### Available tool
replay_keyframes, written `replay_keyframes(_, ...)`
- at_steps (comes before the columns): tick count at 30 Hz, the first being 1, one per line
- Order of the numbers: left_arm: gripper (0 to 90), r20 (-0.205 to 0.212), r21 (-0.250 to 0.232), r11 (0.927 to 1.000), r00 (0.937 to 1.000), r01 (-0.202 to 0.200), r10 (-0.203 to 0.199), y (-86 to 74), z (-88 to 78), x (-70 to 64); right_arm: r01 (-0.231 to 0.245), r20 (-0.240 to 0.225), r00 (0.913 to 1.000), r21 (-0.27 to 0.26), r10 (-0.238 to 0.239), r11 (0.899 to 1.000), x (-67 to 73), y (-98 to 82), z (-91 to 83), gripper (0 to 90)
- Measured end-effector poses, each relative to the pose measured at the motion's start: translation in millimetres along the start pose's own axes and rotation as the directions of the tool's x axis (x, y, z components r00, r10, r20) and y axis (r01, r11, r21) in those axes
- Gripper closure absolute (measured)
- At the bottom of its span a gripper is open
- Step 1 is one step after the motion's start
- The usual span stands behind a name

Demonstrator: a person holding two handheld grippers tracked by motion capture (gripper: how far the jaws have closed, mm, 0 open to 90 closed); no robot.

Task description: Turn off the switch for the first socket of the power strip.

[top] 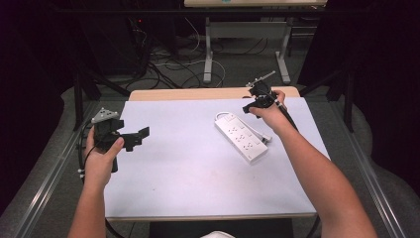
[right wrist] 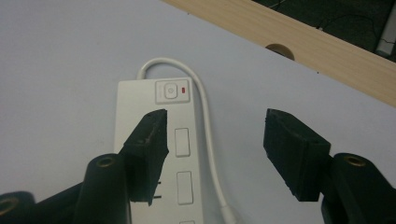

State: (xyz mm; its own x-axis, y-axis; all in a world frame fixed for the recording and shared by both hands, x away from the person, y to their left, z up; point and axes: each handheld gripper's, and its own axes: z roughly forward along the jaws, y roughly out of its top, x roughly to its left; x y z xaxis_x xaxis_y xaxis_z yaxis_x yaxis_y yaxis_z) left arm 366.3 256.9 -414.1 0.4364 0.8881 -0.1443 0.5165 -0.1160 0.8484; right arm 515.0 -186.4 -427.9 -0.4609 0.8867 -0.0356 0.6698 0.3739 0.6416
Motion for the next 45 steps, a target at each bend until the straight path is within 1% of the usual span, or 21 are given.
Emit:
replay_keyframes(5,0.2,-0.002,-0.005,1.0000,1.0000,-0.002,0.002,0.8,-1.7,-0.1,-0.014,0.022,0.9997,-0.001,0.014,1.000,-5.8,5.8,6.7,47.8)
replay_keyframes(8,0.2,-0.001,-0.009,0.9999,1.0000,0.005,-0.005,0.6,-1.9,-2.0,-0.028,0.024,0.9993,0.007,0.028,1.000,-7.9,8.2,11.3,52.8)
replay_keyframes(9,0.2,-0.001,-0.004,1.0000,1.0000,-0.003,0.003,0.7,-2.1,-2.0,-0.030,0.022,0.9993,0.015,0.030,0.999,-9.9,9.7,14.0,55.2)
replay_keyframes(13,0.2,-0.004,0.000,1.0000,1.0000,-0.007,0.007,0.5,-1.4,-2.2,-0.054,0.022,0.9983,0.015,0.053,0.998,-12.0,11.1,18.2,58.0)
replay_keyframes(15,0.2,-0.003,0.007,1.0000,1.0000,-0.005,0.005,-0.1,-0.9,-1.9,-0.068,0.027,0.9974,0.030,0.067,0.997,-13.1,10.2,21.3,58.7)
replay_keyframes(16,0.2,-0.003,0.009,1.0000,1.0000,-0.004,0.004,-0.4,-0.5,-1.8,-0.065,0.027,0.9976,0.047,0.063,0.997,-13.6,9.5,25.3,60.8)
replay_keyframes(18,0.2,-0.007,0.008,1.0000,1.0000,-0.004,0.005,-0.8,0.6,-1.3,-0.057,0.025,0.9982,0.062,0.055,0.996,-13.7,8.9,27.2,61.1)
replay_keyframes(19,0.2,-0.009,0.007,1.0000,1.0000,-0.001,0.001,-0.8,1.2,-1.3,-0.060,0.031,0.9978,0.067,0.058,0.996,-11.7,8.6,30.0,61.1)
replay_keyframes(21,0.2,-0.012,0.015,0.9998,0.9999,-0.009,0.010,-0.7,1.3,-1.0,-0.043,0.044,0.9983,0.082,0.039,0.996,-8.6,7.8,34.6,61.1)
replay_keyframes(22,0.2,-0.013,0.014,0.9999,0.9999,-0.010,0.010,-0.9,1.7,-1.4,-0.036,0.055,0.9980,0.090,0.031,0.995,-6.5,7.4,37.0,63.7)
replay_keyframes(24,0.2,-0.014,0.010,0.9999,0.9999,-0.009,0.009,-0.9,2.7,-2.2,-0.033,0.052,0.9983,0.100,0.028,0.994,-1.7,7.0,42.0,68.6)
replay_keyframes(25,0.2,-0.014,0.014,0.9998,0.9998,-0.012,0.012,-0.7,2.8,-2.5,-0.033,0.049,0.9984,0.087,0.029,0.996,3.1,7.3,46.2,72.6)
replay_keyframes(26,0.2,-0.017,0.019,0.9997,0.9997,-0.017,0.018,-0.6,2.8,-2.8,-0.033,0.049,0.9984,0.087,0.029,0.996,3.1,7.3,46.2,72.6)
replay_keyframes(29,0.2,-0.024,0.015,0.9996,0.9994,-0.026,0.026,-0.2,2.9,-3.9,-0.019,0.038,0.9991,0.081,0.015,0.997,8.2,8.5,52.1,77.9)
replay_keyframes(31,0.2,-0.026,0.013,0.9996,0.9993,-0.026,0.027,0.3,2.4,-4.0,-0.029,0.027,0.9993,0.084,0.027,0.996,9.7,9.1,55.2,81.5)
replay_keyframes(34,0.2,-0.025,0.010,0.9997,0.9994,-0.022,0.022,0.5,2.2,-5.4,-0.040,0.036,0.9987,0.088,0.037,0.995,8.4,8.9,58.5,87.4)
replay_keyframes(35,0.2,-0.027,0.006,0.9996,0.9992,-0.028,0.028,0.6,2.7,-5.7,-0.047,0.039,0.9983,0.090,0.043,0.995,7.4,8.4,59.1,89.1)
replay_keyframes(38,0.2,-0.026,0.006,0.9994,0.9991,-0.034,0.034,0.5,5.2,-8.7,-0.060,0.040,0.9976,0.103,0.056,0.993,5.2,6.3,62.3,90.0)
replay_keyframes(40,0.2,-0.025,0.014,0.9988,0.9986,-0.046,0.046,0.3,6.7,-10.6,-0.061,0.024,0.9980,0.114,0.059,0.992,3.0,4.8,64.7,90.0)
replay_keyframes(41,0.2,-0.021,0.015,0.9989,0.9988,-0.044,0.045,0.1,7.7,-11.8,-0.075,0.020,0.9971,0.123,0.073,0.990,3.4,4.3,66.3,90.0)
replay_keyframes(45,0.2,-0.029,0.031,0.9969,0.9969,-0.073,0.073,-0.3,9.8,-15.5,-0.072,0.010,0.9974,0.132,0.071,0.989,3.3,2.9,71.1,90.0)
